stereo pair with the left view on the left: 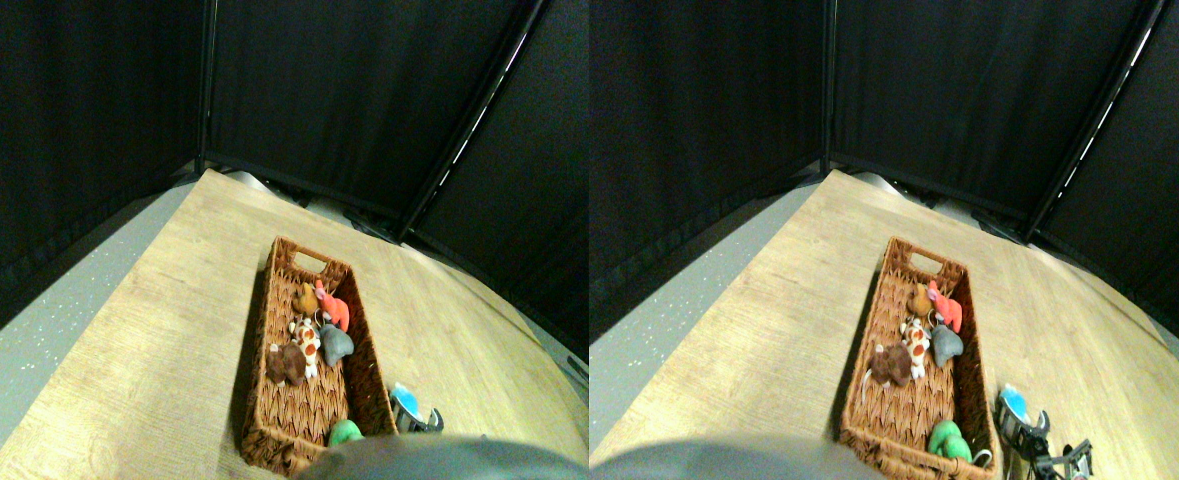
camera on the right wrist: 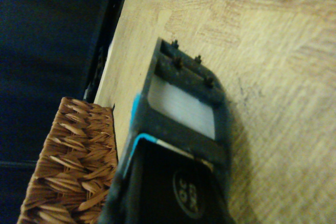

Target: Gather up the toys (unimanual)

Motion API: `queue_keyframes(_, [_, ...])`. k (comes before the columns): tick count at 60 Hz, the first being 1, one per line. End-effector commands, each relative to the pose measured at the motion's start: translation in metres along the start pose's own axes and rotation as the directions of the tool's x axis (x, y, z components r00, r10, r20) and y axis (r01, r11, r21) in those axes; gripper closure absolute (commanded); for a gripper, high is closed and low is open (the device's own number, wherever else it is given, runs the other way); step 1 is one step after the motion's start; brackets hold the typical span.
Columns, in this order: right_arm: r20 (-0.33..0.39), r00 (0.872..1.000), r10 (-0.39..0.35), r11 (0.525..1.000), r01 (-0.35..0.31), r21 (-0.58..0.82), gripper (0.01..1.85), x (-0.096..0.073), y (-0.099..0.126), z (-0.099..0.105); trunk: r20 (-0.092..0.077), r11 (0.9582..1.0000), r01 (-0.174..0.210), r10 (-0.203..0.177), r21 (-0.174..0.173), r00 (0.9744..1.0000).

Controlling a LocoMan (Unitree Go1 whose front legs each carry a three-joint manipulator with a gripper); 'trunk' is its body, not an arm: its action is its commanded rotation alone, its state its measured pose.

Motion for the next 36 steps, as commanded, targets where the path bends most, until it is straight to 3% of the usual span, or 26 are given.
queue_keyframes(1, [0.046, 0.999, -0.026, 1.000, 0.026, -0.004, 1.57, 0.003, -0.003, 0.005, -0.029, 0.9999, -0.011, 0.011, -0.007, 0.9995])
queue_keyframes(4, [0.117, 0.992, -0.055, 0.998, 0.054, 0.011, 1.79, 0.001, 0.001, 0.005, -0.029, 0.9999, -0.011, 0.011, -0.007, 0.9995])
queue_keyframes(14, [0.191, 0.981, -0.040, 0.999, 0.040, 0.006, 1.80, -0.004, 0.013, 0.001, -0.026, 0.9999, -0.011, 0.011, -0.004, 0.9996])
queue_keyframes(25, [0.175, 0.984, 0.024, 0.998, -0.012, -0.067, 1.80, -0.004, 0.028, 0.001, -0.018, 1.0000, -0.006, 0.006, -0.003, 0.9998])
queue_keyframes(36, [0.143, 0.985, 0.096, 0.988, -0.077, -0.133, 1.80, -0.007, 0.060, -0.007, -0.008, 1.0000, 0.000, 0.000, -0.003, 1.0000])
